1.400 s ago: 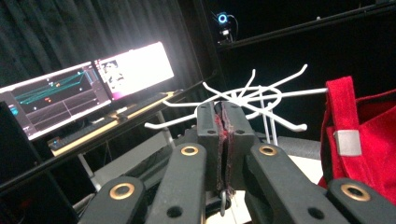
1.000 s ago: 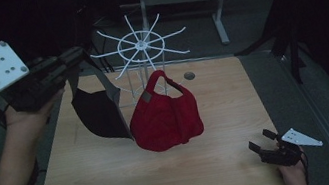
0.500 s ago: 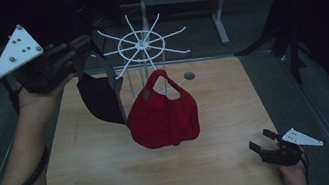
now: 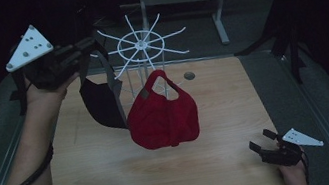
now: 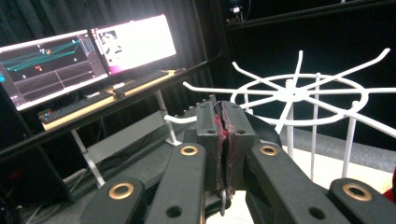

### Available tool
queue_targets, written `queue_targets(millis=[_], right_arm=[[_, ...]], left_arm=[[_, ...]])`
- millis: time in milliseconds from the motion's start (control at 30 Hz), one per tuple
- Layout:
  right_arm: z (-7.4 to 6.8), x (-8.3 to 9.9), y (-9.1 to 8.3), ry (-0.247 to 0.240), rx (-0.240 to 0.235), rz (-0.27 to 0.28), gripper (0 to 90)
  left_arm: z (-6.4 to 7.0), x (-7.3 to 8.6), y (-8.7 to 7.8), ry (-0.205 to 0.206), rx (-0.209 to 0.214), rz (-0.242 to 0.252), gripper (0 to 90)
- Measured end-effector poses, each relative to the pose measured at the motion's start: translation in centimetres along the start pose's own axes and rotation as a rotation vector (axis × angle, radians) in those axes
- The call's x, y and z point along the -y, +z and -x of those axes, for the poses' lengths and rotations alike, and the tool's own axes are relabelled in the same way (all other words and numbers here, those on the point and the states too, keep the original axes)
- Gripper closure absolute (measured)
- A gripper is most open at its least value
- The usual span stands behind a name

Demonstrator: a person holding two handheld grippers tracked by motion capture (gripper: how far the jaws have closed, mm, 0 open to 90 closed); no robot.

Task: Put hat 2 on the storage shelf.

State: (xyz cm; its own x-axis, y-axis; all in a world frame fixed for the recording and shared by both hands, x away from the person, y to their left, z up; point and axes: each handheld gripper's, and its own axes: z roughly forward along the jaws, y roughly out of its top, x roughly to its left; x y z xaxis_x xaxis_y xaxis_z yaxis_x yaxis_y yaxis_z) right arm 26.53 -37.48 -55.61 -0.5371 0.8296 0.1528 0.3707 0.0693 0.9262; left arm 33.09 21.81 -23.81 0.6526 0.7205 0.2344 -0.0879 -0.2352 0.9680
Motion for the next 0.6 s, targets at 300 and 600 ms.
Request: queue_targets(millis=[300,600], right_arm=[[0.0,0.0,-0.1,0.000,0.001,0.007,14.3],[0.0,0.0,-0.1,0.002,0.000,0.008,14.4]], left_arm=[[-0.2,1.9,0.5,-0.034,-0.013,-0.058,75.9],[-0.6,3.7,-1.1,-0.084,0.022,-0.038,65.9]])
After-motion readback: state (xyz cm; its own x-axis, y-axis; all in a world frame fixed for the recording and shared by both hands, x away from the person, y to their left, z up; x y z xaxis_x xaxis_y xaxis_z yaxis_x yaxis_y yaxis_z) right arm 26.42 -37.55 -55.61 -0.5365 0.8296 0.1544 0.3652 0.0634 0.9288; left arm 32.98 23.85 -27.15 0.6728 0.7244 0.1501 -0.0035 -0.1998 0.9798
